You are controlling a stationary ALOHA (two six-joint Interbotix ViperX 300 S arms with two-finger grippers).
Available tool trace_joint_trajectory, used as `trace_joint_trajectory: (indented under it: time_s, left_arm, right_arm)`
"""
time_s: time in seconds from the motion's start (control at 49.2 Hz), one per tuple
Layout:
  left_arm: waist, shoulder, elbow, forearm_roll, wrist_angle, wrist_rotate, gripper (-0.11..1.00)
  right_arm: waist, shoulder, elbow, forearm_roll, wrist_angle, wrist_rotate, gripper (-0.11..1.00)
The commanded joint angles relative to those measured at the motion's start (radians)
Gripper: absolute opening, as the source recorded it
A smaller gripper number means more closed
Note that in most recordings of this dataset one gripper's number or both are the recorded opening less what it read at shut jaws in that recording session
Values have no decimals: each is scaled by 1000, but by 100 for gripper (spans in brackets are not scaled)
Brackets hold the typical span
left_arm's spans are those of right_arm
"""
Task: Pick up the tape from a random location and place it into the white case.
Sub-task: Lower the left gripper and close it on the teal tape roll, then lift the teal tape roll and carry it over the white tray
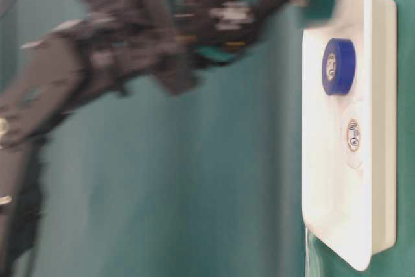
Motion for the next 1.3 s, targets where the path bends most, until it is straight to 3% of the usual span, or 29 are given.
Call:
trace_joint_trajectory:
  time_s: [0.0, 0.732, 1.28]
  left_arm:
    - [-2, -66, -60, 5, 28, 5, 23]
    - [5, -101, -298, 11, 247, 43, 23]
    - [5, -112, -290, 11, 252, 41, 23]
  right_arm:
    - [-2, 3, -23, -2, -3, 0, 83]
    - [-2, 3, -23, -3, 5, 0, 83]
    - [-3, 3, -23, -2, 5, 0, 83]
